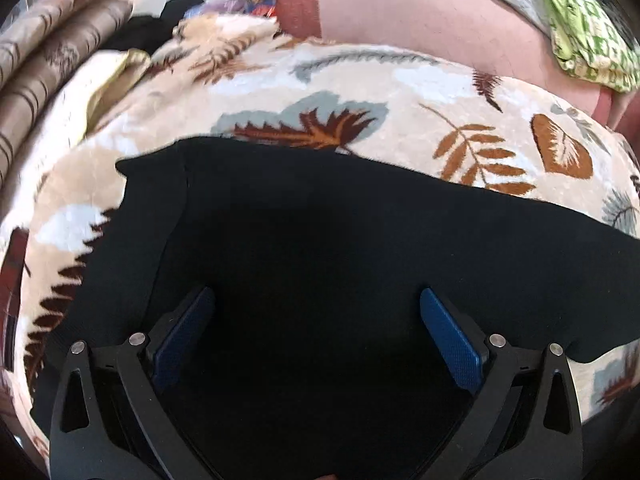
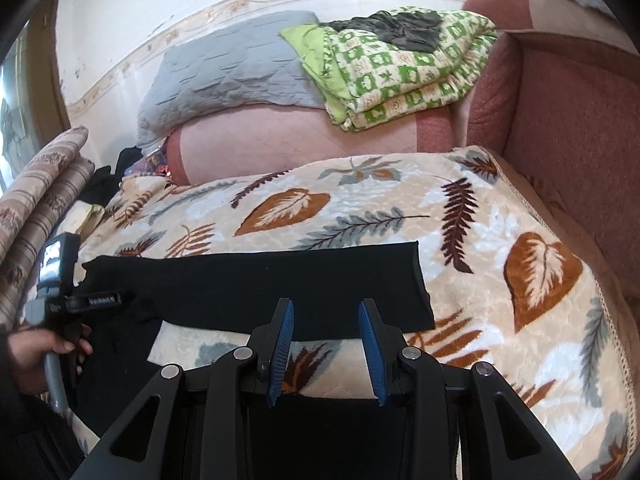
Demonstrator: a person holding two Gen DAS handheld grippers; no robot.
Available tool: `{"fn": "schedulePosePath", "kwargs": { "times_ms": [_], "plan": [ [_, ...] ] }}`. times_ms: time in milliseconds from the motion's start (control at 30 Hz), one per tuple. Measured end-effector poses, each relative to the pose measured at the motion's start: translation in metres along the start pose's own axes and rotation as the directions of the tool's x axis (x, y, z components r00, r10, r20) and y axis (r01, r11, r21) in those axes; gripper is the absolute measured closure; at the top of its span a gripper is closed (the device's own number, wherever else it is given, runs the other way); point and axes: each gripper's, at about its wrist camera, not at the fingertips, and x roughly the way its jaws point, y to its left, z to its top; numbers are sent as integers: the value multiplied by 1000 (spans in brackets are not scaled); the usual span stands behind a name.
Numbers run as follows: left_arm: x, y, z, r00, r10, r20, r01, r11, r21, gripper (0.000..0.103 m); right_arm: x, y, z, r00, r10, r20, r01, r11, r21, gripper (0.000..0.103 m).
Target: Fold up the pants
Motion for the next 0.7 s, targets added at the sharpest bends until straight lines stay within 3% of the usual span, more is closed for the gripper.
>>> {"fn": "schedulePosePath", "kwargs": {
  "times_ms": [333,700],
  "plan": [
    [-1,11,-6,999,-43,19,44,998,-37,0,-5,-4,-1,1000,6,0,-6,1000,24,71],
    [2,7,-2,999,-43,21,43,998,-36,0,-6,-5,1,1000,1,2,-1,1000,18,71]
  ]
}}
